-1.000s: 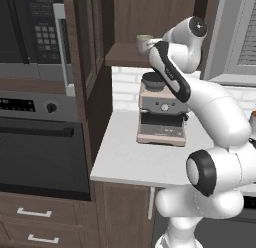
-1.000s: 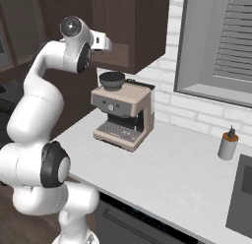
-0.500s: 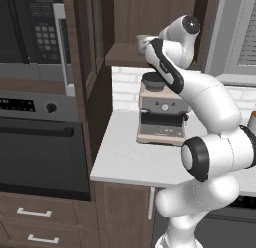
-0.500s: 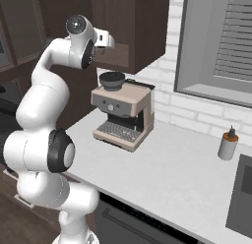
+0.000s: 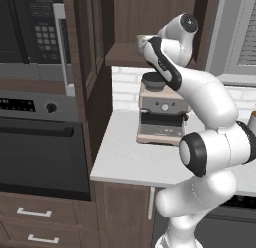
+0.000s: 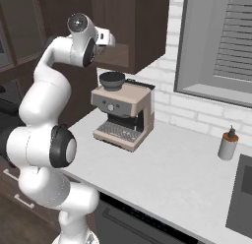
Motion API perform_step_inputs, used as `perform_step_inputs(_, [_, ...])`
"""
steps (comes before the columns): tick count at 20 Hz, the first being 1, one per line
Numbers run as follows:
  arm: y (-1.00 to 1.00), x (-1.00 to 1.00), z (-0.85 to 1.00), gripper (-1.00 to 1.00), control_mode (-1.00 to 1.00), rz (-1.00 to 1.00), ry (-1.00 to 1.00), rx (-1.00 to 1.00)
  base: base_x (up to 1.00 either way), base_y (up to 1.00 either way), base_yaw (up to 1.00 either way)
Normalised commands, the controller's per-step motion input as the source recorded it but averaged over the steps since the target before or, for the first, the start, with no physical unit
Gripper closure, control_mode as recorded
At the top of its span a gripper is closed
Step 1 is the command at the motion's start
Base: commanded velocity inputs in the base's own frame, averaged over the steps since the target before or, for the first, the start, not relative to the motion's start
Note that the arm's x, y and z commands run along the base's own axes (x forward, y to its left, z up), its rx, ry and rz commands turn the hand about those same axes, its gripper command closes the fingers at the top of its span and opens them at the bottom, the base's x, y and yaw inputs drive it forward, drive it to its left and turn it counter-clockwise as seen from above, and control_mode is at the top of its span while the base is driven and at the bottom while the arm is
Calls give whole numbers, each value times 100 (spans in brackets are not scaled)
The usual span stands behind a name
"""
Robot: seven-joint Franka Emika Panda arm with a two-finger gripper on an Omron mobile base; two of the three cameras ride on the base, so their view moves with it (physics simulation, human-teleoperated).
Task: Gather all objects into one cabinet and sort the glasses and bowls to opposite sides.
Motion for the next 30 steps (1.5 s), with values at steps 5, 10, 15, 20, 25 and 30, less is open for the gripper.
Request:
perform_step_inputs(5, [0,13,-3,-100,-100,0,0,-2,0,0,0])
perform_step_inputs(10, [0,15,-8,-100,-100,1,0,-2,0,0,0])
perform_step_inputs(15, [0,11,0,-100,-100,2,0,0,0,0,0])
perform_step_inputs(20, [0,3,0,-100,-100,4,-1,0,0,0,0])
perform_step_inputs(25, [0,4,0,-100,-100,3,0,0,0,0,0])
perform_step_inputs(30, [0,2,-5,-100,-100,3,-2,0,0,0,0])
